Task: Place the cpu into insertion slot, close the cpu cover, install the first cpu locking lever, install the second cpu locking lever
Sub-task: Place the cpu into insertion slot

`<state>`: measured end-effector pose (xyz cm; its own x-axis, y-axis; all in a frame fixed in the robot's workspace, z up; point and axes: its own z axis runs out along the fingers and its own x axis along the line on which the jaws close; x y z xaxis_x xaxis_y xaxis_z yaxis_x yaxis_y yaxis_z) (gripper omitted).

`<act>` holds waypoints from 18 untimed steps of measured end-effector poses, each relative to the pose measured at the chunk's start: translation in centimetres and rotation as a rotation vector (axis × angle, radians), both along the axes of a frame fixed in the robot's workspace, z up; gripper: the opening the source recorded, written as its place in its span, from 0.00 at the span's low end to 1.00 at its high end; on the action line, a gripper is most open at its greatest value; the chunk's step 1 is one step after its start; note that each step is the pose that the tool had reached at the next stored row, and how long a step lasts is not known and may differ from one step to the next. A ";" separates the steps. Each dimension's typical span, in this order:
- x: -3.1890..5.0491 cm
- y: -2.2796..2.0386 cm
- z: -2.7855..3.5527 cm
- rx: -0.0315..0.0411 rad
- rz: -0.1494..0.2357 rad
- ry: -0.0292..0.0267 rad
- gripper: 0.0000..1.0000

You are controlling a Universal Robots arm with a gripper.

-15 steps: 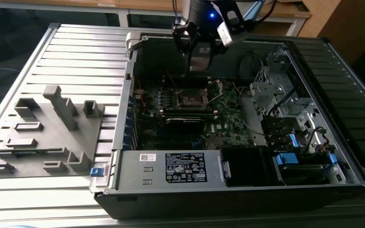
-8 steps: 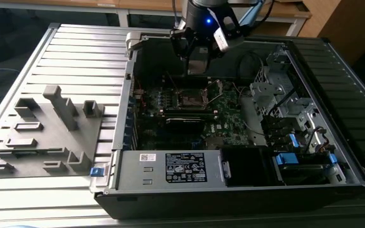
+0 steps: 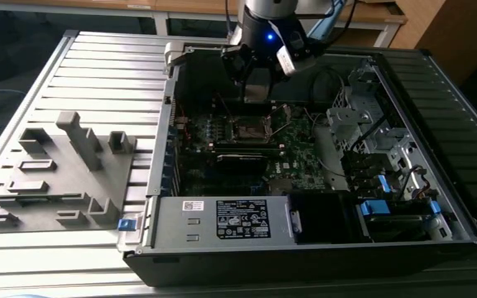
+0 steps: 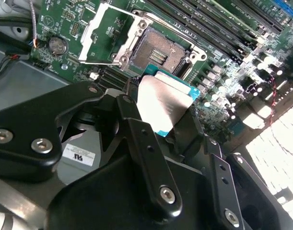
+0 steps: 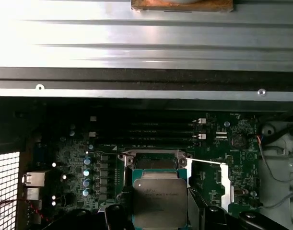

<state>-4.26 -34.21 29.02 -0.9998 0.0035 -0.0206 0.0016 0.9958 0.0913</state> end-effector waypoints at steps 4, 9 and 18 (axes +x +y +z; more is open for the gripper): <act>0.00 0.00 -0.73 -0.0001 0.000 0.0000 0.54; 0.00 0.00 -1.51 -0.0002 0.000 -0.0002 0.54; 0.00 0.00 -2.53 -0.0020 0.000 -0.0001 0.54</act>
<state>-4.26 -34.22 26.48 -0.9998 0.0035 -0.0207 0.0017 0.9960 0.0893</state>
